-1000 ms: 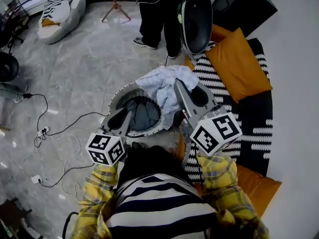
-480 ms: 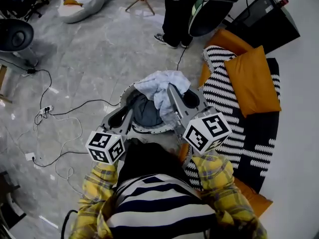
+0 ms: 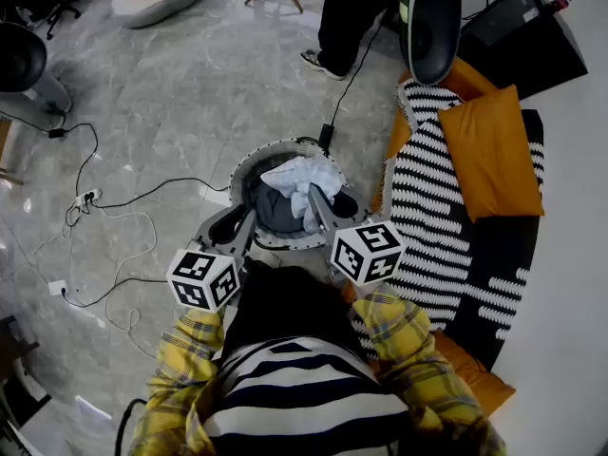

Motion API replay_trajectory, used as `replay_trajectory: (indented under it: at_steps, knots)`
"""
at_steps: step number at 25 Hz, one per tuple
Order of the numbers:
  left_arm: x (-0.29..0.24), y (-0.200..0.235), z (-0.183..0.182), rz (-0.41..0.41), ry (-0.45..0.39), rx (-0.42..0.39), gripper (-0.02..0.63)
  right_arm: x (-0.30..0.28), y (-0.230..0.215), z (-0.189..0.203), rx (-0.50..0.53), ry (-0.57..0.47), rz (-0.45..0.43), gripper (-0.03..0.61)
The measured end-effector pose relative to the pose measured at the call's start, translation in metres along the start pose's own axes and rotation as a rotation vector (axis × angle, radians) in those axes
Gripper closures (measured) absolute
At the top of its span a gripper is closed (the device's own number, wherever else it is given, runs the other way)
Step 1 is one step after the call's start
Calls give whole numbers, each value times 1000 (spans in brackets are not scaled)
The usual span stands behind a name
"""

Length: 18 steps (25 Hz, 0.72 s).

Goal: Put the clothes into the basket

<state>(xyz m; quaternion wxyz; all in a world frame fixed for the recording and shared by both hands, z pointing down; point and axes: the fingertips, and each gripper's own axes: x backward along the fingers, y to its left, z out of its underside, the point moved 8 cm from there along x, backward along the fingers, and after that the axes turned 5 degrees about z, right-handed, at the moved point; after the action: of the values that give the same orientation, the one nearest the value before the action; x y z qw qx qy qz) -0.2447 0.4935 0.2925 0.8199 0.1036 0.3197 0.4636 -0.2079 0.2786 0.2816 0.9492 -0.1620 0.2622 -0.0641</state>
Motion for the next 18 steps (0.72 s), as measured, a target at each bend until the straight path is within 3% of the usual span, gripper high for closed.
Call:
replay_trajectory:
  at_steps: [12, 18]
  knots:
    - [-34, 2, 36, 44, 145, -3, 554, -30, -27, 102, -17, 254, 36, 505]
    - [-47, 6, 57, 54, 222, 16, 554, -40, -33, 136, 31, 405, 71, 496]
